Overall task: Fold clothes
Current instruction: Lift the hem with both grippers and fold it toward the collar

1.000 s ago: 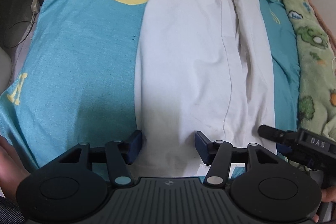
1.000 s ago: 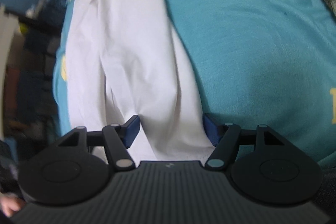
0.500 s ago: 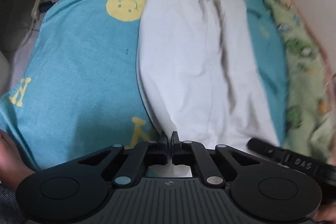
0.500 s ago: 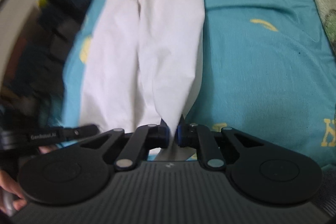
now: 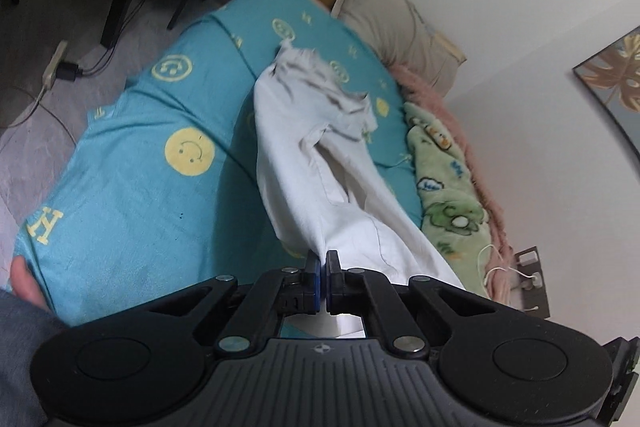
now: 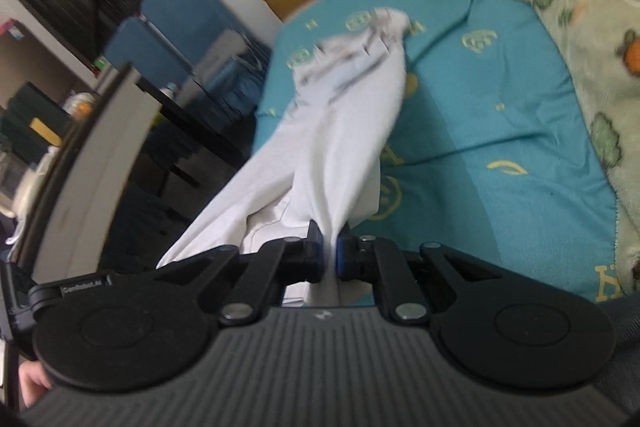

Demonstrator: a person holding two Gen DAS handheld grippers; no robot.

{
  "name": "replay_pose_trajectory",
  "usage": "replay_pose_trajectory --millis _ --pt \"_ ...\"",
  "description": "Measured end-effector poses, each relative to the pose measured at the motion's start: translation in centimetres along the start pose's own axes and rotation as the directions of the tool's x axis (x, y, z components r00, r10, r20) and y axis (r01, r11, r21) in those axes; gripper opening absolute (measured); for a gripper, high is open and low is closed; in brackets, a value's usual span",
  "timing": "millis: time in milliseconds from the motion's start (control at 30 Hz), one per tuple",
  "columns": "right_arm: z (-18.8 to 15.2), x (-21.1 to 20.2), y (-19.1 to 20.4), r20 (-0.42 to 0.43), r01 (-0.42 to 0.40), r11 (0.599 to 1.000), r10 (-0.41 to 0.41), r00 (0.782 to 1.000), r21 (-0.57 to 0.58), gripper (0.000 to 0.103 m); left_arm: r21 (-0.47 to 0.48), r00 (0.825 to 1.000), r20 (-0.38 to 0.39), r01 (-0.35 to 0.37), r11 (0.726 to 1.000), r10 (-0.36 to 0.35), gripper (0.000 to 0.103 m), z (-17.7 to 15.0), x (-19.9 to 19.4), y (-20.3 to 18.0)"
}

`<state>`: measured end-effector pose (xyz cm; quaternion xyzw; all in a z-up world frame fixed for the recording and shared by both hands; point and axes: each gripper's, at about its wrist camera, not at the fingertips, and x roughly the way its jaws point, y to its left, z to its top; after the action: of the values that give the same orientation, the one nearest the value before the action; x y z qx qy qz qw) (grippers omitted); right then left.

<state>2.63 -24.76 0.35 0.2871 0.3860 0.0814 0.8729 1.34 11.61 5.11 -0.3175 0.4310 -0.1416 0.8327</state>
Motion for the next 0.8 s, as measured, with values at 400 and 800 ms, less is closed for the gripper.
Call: replay_pose_trajectory --millis 400,800 --pt "-6.4 -6.3 -2.1 0.058 -0.026 0.998 0.023 0.998 0.055 0.009 -0.001 0.999 0.011 -0.03 1.0 0.03 0.002 -6.3 -5.1 -0.7" --pt "-0.2 2.7 -2.0 0.078 0.005 1.0 -0.003 0.997 -0.026 0.01 0.151 0.981 0.078 -0.191 0.97 0.181 0.003 1.2 4.6 -2.5"
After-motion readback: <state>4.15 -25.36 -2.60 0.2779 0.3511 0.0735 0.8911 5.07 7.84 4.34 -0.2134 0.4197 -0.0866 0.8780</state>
